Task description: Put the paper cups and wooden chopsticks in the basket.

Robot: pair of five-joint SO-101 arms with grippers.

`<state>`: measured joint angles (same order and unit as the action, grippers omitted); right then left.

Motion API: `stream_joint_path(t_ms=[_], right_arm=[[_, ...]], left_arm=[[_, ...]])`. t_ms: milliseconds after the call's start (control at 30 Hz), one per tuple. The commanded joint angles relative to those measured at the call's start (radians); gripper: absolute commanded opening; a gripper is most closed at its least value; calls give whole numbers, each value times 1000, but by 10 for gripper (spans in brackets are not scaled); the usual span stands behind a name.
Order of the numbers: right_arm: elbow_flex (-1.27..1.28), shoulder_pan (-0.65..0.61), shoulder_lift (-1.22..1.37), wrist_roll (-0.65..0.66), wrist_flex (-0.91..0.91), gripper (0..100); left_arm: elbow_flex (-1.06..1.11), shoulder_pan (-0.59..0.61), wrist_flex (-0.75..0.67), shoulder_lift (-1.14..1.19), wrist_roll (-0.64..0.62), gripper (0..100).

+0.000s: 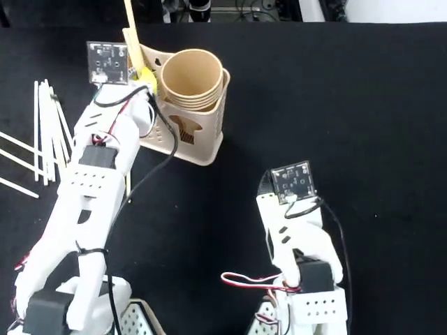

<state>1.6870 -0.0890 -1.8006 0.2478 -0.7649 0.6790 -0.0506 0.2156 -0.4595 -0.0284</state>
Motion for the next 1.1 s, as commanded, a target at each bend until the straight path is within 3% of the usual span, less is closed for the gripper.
stream_joint_path(t_ms=[0,67,167,400,567,833,1067], right_arm=[[-2,-9,-50,9,3,13],[-2,-9,-50,9,3,13],[-2,-9,-50,9,5,13],[-2,-9,-50,11,5,13],[-2,-9,-50,11,5,13],[-2,-9,-50,11,5,13],[-2,-9,-50,11,3,13]], left_arm=[[-5,-8,-9,-40,17,48],[-16,-2,20,-40,-3,126],[-33,12,60,-40,-129,213],[-148,68,226,-152,-212,221],[-352,183,506,-284,-315,220],[-734,529,985,-213,-327,223],[-776,832,1008,141,-229,224]])
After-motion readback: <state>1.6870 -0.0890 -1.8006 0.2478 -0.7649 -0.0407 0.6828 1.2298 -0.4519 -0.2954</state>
